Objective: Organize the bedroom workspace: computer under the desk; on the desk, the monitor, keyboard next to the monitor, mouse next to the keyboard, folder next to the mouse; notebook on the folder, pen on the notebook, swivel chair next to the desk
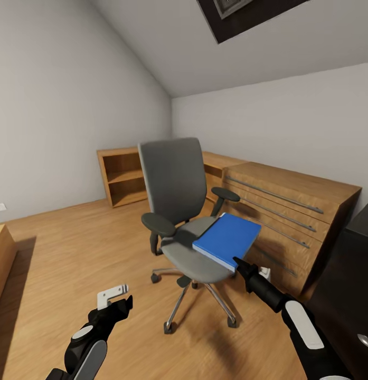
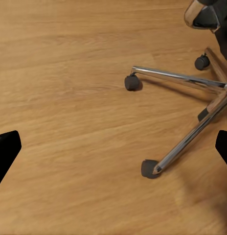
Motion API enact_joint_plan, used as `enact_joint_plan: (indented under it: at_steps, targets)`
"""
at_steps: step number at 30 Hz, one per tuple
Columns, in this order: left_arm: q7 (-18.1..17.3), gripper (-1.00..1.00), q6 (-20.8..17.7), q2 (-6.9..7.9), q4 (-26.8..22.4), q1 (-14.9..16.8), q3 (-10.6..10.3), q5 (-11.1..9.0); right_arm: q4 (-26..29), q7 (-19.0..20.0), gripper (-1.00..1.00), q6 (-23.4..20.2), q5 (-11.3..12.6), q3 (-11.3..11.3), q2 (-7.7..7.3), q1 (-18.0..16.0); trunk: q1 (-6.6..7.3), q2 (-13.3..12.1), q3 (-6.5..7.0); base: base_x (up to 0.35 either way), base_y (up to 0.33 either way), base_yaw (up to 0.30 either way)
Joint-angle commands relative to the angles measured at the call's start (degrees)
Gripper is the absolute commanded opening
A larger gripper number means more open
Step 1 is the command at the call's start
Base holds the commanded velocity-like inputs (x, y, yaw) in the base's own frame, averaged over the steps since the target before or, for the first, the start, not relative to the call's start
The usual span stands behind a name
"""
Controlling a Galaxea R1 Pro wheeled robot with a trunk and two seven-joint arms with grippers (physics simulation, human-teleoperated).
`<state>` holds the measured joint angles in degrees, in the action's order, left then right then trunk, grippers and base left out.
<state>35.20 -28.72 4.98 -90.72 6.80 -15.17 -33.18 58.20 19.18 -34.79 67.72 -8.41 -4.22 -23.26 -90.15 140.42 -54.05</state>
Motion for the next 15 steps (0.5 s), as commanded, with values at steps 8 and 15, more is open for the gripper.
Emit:
enact_joint_plan:
  at_steps: [8,15]
  targets:
    - [0.6,1.0,-0.1,0.03,-0.1,0.1,-0.1,-0.5,3.7,-0.1,-1.0,-0.4,-0.5,-0.2,0.06,0.0,1.77,-3.2,1.38,-0.053,0.0,0.0]
    - [0.6,1.0,-0.1,0.03,0.1,0.1,-0.1,-0.5,6.2,-0.1,-1.0,-0.4,-5.0,-0.2,0.23,0.1,3.31,-6.0,2.64,-0.222,0.0,0.0]
